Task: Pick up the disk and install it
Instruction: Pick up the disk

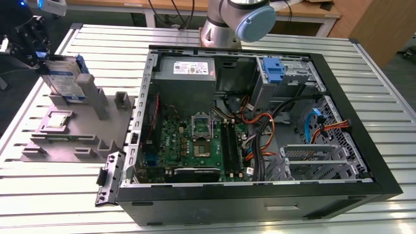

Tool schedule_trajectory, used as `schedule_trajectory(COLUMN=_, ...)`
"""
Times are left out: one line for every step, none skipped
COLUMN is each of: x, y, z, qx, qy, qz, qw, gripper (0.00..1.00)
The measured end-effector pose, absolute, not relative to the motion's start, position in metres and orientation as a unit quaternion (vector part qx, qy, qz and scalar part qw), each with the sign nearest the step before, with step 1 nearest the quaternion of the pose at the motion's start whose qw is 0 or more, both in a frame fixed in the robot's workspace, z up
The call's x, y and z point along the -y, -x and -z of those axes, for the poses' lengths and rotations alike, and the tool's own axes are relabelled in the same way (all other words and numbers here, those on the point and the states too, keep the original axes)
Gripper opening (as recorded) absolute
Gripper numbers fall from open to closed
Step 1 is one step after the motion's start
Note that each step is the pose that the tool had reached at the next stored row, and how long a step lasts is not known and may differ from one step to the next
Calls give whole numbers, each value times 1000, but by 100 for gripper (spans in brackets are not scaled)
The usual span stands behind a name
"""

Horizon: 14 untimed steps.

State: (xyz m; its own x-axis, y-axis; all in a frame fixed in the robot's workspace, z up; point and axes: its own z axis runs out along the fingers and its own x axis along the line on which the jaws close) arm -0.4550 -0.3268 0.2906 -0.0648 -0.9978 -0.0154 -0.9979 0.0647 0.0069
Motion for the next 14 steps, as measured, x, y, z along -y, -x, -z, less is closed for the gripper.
schedule_trajectory(x=327, y=455, z=-291, qx=-730, qy=684, qz=-8, qw=3, gripper=37)
schedule_trajectory(x=327, y=455, z=-292, qx=-730, qy=684, qz=-8, qw=3, gripper=37)
schedule_trajectory(x=327, y=455, z=-293, qx=-730, qy=684, qz=-8, qw=3, gripper=37)
schedule_trajectory(x=327, y=455, z=-294, qx=-730, qy=684, qz=-8, qw=3, gripper=37)
schedule_trajectory(x=327, y=455, z=-295, qx=-730, qy=684, qz=-8, qw=3, gripper=37)
schedule_trajectory(x=327, y=455, z=-295, qx=-730, qy=684, qz=-8, qw=3, gripper=37)
schedule_trajectory(x=327, y=455, z=-296, qx=-730, qy=684, qz=-8, qw=3, gripper=37)
schedule_trajectory(x=327, y=455, z=-297, qx=-730, qy=684, qz=-8, qw=3, gripper=37)
schedule_trajectory(x=327, y=455, z=-298, qx=-730, qy=684, qz=-8, qw=3, gripper=37)
schedule_trajectory(x=327, y=455, z=-299, qx=-730, qy=684, qz=-8, qw=3, gripper=37)
schedule_trajectory(x=327, y=455, z=-300, qx=-730, qy=684, qz=-8, qw=3, gripper=37)
schedule_trajectory(x=327, y=455, z=-301, qx=-730, qy=684, qz=-8, qw=3, gripper=37)
schedule_trajectory(x=327, y=455, z=-302, qx=-730, qy=684, qz=-8, qw=3, gripper=37)
schedule_trajectory(x=327, y=455, z=-303, qx=-730, qy=684, qz=-8, qw=3, gripper=37)
